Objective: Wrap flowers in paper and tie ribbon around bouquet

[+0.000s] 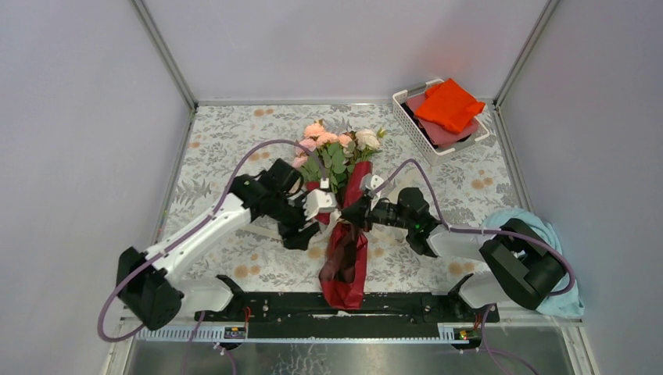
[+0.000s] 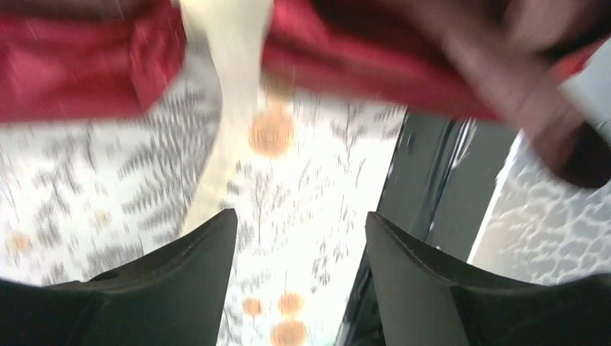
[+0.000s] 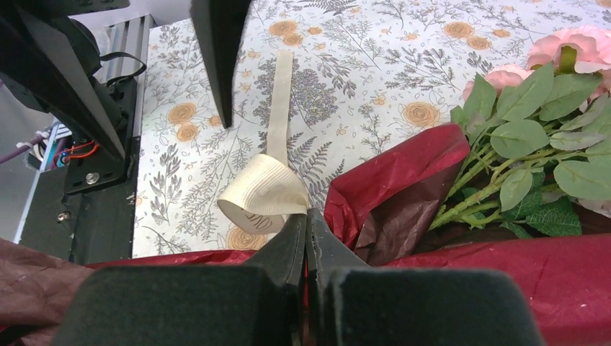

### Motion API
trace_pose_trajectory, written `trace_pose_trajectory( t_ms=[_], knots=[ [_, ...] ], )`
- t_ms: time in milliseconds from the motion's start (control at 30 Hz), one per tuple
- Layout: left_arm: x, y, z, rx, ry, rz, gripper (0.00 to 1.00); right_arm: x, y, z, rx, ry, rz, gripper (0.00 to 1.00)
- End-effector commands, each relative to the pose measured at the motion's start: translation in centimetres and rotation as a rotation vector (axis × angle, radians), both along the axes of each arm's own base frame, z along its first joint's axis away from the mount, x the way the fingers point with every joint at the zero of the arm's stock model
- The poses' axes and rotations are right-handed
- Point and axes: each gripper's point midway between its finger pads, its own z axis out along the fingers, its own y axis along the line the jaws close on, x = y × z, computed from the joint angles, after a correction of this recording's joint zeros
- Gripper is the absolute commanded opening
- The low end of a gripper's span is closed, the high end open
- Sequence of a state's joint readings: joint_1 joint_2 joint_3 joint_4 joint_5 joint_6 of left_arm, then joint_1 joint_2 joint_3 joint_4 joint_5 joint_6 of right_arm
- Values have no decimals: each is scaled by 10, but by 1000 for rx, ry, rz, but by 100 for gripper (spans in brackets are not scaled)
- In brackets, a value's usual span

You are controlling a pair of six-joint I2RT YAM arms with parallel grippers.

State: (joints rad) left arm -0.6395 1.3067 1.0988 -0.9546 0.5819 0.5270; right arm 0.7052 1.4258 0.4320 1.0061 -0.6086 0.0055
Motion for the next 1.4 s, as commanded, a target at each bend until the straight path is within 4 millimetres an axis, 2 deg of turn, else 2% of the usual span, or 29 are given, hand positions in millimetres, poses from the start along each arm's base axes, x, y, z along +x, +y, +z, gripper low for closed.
trace_pose_trajectory(
  t_ms=[0, 33, 100, 167, 200, 233, 367, 433, 567, 667, 767, 833, 867, 933, 967, 1033, 1100, 1200, 1267, 1300, 1333, 1367],
  knots=[
    [-20, 72, -25, 244, -119, 7, 72, -4, -2, 25, 58, -28, -13, 0],
    [-13, 69, -15, 178, -213, 36, 70, -5, -3, 25, 64, -23, -10, 0],
    [4, 49, 9, -14, -393, 89, 63, -10, -4, 26, 78, -19, -1, 0],
    [10, 26, 27, -216, -531, 62, 65, -13, -7, 27, 94, -28, -4, 0],
    [9, 17, 27, -283, -576, 26, 69, -14, -8, 28, 101, -37, -4, 0],
    [10, 12, 22, -316, -611, -5, 72, -16, -9, 28, 101, -41, 0, 0],
    [15, 7, -37, -255, -588, -89, 84, -21, -7, 24, 80, -33, 38, 0],
    [21, 0, -53, -238, -557, -97, 86, -23, -6, 25, 73, -37, 52, 0],
    [46, -19, -71, -219, -523, -70, 87, -23, -8, 24, 50, -54, 54, 0],
    [55, -30, -82, -170, -526, -82, 86, -23, -9, 24, 44, -48, 54, 0],
    [45, -37, -87, -172, -533, -167, 77, -23, -7, 24, 47, -51, 60, 0],
    [43, -41, -91, -155, -540, -187, 61, -22, -7, 25, 51, -55, 58, 0],
    [44, -42, -91, -154, -540, -188, 48, -22, -7, 24, 51, -55, 58, 0],
    [42, -44, -87, -178, -551, -197, 15, -21, -7, 24, 52, -51, 52, 0],
    [40, -44, -85, -188, -557, -207, 2, -21, -8, 25, 53, -50, 50, 0],
    [39, -48, -72, -232, -565, -193, 0, -22, -9, 24, 51, -43, 47, 0],
    [30, -53, -52, -276, -499, -161, 0, -23, -10, 20, 38, -30, 42, 0],
    [17, -65, -7, -403, -431, -126, 0, -24, -13, 11, 7, -5, 34, 2],
    [11, -70, 16, -478, -388, -74, 0, -20, -16, 5, -25, -18, 12, 15],
    [10, -72, 24, -509, -366, -43, 0, -18, -18, 2, -38, -15, -3, 25],
    [9, -75, 31, -536, -340, -14, 0, -16, -19, 4, -45, -15, -14, 40],
    [7, -76, 31, -549, -307, 13, 0, -15, -20, 7, -51, -15, -24, 46]
  ],
)
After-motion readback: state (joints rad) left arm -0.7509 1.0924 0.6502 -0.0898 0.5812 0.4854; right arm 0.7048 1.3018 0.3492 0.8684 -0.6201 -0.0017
